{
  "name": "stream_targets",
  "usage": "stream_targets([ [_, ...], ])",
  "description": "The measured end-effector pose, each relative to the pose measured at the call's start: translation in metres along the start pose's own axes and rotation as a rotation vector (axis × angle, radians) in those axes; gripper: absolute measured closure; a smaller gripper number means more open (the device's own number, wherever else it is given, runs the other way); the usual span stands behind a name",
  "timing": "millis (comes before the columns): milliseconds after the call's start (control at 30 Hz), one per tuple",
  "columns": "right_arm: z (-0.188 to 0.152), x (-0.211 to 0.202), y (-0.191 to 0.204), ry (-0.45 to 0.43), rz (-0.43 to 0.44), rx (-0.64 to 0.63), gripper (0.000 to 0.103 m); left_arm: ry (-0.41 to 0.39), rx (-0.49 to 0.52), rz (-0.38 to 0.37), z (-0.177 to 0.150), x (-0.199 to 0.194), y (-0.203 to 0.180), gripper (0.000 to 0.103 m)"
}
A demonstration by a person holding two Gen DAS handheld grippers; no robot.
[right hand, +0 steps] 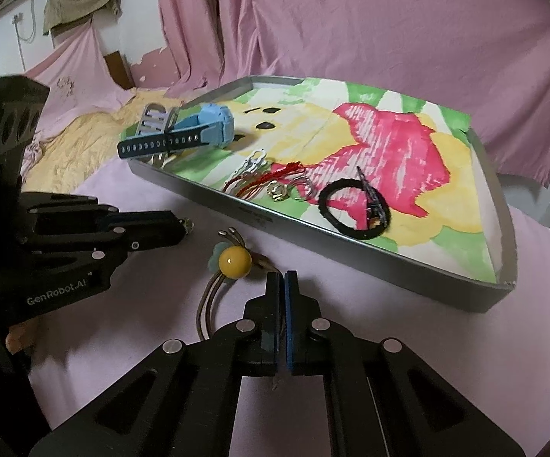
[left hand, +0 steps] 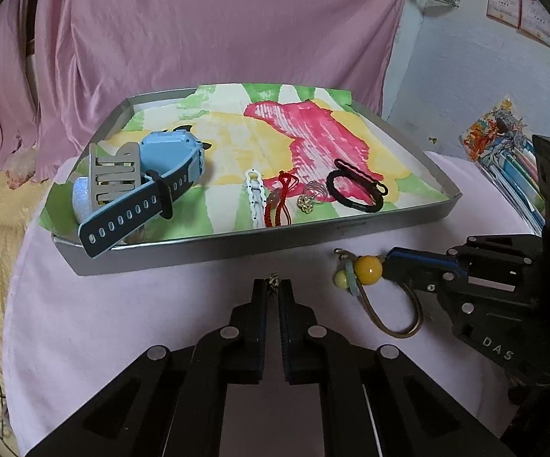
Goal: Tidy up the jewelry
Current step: 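Grasp the small gold charm with the left tool while the right tool grasps the yellow-bead keychain, then carry the gold charm into the tray while the right tool carries the keychain there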
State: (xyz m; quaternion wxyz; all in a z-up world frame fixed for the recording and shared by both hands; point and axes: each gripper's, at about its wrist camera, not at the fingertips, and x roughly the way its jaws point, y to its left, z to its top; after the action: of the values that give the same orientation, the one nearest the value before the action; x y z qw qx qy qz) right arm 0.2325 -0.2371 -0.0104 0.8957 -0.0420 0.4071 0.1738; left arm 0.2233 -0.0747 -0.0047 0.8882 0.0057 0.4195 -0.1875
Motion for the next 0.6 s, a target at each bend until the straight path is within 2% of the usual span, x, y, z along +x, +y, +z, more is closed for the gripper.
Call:
stream_targets([
  [300,-0.009,-0.012,-0.008,-0.035,-0.002,0.050,0.101,-0.014,-0.004,-0.014,-0.004,-0.006,-0.002,0.099],
  [600,-0.012,-0.031,-0.011,-0.088,-0.018,0.063,0.101,-0.078,-0.017,-0.022,-0.008,-0.021,-0.005,0.099],
])
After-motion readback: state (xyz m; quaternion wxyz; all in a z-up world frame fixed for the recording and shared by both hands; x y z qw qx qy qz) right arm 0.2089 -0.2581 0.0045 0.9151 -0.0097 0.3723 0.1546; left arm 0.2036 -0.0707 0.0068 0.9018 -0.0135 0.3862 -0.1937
